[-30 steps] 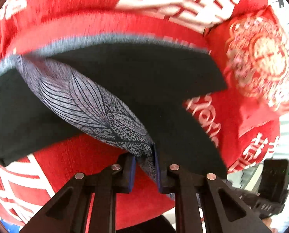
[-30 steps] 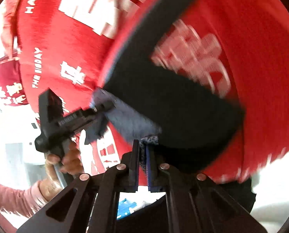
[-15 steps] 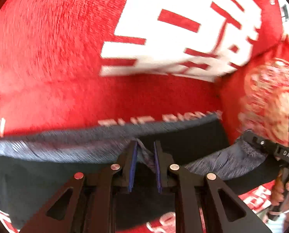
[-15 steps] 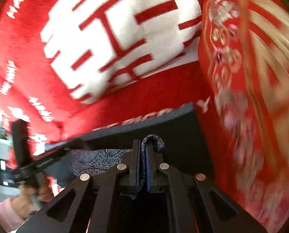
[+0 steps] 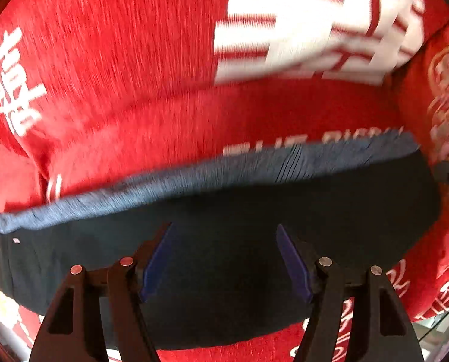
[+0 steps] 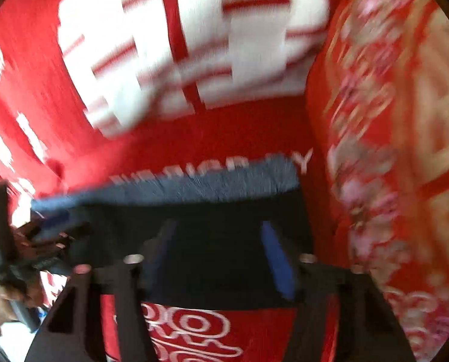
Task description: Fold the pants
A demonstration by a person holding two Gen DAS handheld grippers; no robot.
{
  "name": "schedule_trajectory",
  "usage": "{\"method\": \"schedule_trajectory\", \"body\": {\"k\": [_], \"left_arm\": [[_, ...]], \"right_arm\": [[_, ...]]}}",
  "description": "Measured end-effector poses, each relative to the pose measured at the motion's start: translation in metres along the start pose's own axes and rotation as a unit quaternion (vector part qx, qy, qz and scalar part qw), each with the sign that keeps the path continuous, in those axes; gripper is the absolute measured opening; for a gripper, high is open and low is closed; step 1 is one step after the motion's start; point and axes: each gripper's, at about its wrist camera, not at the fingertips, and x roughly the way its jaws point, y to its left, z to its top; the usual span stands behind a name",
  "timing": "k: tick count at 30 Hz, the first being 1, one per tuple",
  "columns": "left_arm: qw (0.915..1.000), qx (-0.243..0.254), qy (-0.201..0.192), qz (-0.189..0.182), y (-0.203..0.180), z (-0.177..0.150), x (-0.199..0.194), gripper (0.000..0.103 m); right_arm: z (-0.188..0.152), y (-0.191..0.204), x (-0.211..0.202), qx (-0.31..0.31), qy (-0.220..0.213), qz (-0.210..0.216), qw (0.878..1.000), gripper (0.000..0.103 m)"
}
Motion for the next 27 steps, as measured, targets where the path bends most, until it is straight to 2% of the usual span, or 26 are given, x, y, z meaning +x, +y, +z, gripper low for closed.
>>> {"method": "schedule_trajectory", "body": {"k": [2, 3, 4, 6, 7, 9, 11, 12, 14, 17, 20, 22, 24, 27], "left_arm": [[0.9998, -0.004, 0.004, 0.02, -0.004, -0.001, 0.02, 0.07], [0.9996, -0.008, 0.008, 0.024, -0.005, -0.001, 0.027, 0.07], [0.9995, -0.017, 0.008, 0.024, -0.004, 0.001, 0.033, 0.07], [0.999, -0.033, -0.008, 0.03, -0.002, 0.008, 0.037, 0.081], [0.9989, -0.034, -0.009, 0.031, -0.003, 0.011, 0.039, 0.083], [0.999, -0.033, -0.006, 0.029, -0.004, 0.018, 0.041, 0.083], [0.9992, -0.022, -0.007, 0.033, -0.006, 0.021, 0.038, 0.083], [0.9991, -0.018, -0.007, 0.036, -0.007, 0.023, 0.036, 0.083], [0.9989, -0.014, -0.006, 0.045, -0.007, 0.024, 0.033, 0.083], [0.9988, -0.026, -0.015, 0.039, 0.001, 0.021, 0.019, 0.083], [0.9982, -0.037, -0.023, 0.042, 0.01, 0.016, 0.009, 0.083], [0.9978, -0.041, -0.025, 0.045, 0.019, 0.01, 0.002, 0.083], [0.9972, -0.043, -0.027, 0.055, 0.028, 0.008, 0.002, 0.083], [0.9965, -0.054, -0.024, 0.06, 0.035, 0.002, 0.001, 0.083]], "right_arm": [[-0.002, -0.007, 0.031, 0.008, 0.018, -0.02, 1.0, 0.052], [-0.001, -0.011, 0.045, 0.012, 0.023, -0.036, 0.999, 0.048], [0.0, -0.013, 0.05, 0.014, 0.016, -0.039, 0.999, 0.048], [0.004, -0.007, 0.048, 0.004, -0.021, -0.05, 0.999, 0.054], [0.004, -0.005, 0.049, 0.002, -0.021, -0.05, 0.999, 0.059], [0.005, 0.0, 0.054, -0.001, -0.013, -0.011, 1.0, 0.093], [0.006, 0.01, 0.064, -0.034, 0.03, -0.013, 0.999, 0.103], [0.007, 0.018, 0.068, -0.06, 0.051, -0.029, 0.996, 0.103], [0.007, 0.025, 0.066, -0.085, 0.061, -0.036, 0.994, 0.103], [0.007, 0.023, 0.046, -0.069, 0.036, -0.008, 0.997, 0.099], [0.01, 0.038, 0.027, -0.109, 0.005, 0.007, 0.994, 0.095], [0.018, 0.06, 0.027, -0.161, 0.008, 0.034, 0.986, 0.091], [0.028, 0.082, 0.035, -0.201, 0.015, 0.043, 0.978, 0.081], [0.043, 0.112, 0.061, -0.25, 0.034, 0.049, 0.966, 0.075]]}}
